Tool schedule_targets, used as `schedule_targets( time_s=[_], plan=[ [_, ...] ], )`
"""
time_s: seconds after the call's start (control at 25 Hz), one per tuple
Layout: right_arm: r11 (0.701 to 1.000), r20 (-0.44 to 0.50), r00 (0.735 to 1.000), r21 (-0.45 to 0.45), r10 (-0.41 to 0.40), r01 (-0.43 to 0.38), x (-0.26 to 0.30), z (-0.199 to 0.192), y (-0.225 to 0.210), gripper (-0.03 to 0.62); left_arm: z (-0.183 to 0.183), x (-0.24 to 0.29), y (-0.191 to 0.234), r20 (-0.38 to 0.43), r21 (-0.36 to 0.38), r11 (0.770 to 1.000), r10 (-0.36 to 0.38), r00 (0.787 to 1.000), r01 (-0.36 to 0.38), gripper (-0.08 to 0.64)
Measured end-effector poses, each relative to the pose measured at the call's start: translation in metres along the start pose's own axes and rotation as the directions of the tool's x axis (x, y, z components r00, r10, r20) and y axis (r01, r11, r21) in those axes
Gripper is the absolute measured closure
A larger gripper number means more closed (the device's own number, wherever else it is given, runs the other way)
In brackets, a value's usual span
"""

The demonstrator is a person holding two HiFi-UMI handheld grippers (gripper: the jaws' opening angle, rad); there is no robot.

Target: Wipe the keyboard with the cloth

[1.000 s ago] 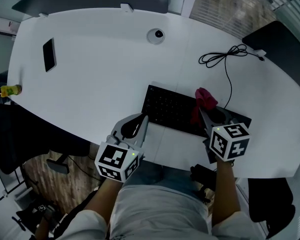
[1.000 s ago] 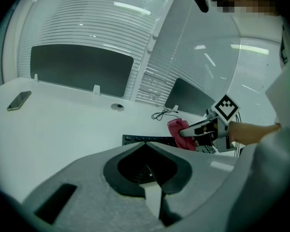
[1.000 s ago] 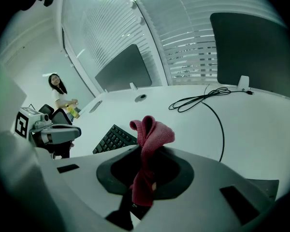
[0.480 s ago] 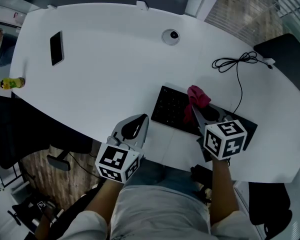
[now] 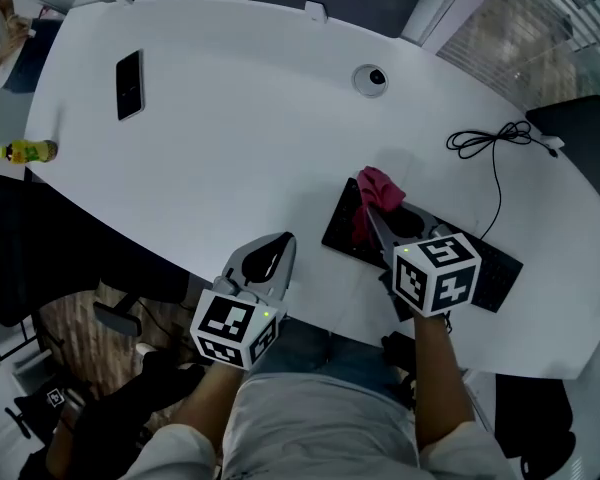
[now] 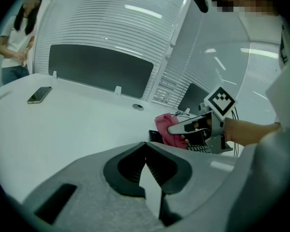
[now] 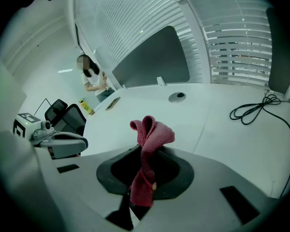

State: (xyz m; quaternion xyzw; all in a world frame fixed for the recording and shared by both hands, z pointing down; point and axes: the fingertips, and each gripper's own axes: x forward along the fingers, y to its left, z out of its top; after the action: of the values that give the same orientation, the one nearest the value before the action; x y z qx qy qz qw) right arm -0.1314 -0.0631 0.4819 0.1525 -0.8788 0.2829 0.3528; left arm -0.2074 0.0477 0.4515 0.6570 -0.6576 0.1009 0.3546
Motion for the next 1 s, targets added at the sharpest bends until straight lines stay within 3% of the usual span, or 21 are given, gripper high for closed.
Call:
schedule_targets(
  time_s=[0.56,1.0],
  plan=[
    [0.998,-0.014,0.999,-0.047,0.048,-0.048,0.023,0.01,0.027,0.532,-0.006,-0.022,0.023,0.012,-0.035,0.998,0.056,0.998,-0.055,0.549],
    [0.999,0.066,0.997,-0.017,0.037,-0.036,-0.016,0.016,0.023,0.531,0.003,-0.012,-0.006,0.012,0.023,1.0,-0.001,1.0,0.001,0.549]
  ],
)
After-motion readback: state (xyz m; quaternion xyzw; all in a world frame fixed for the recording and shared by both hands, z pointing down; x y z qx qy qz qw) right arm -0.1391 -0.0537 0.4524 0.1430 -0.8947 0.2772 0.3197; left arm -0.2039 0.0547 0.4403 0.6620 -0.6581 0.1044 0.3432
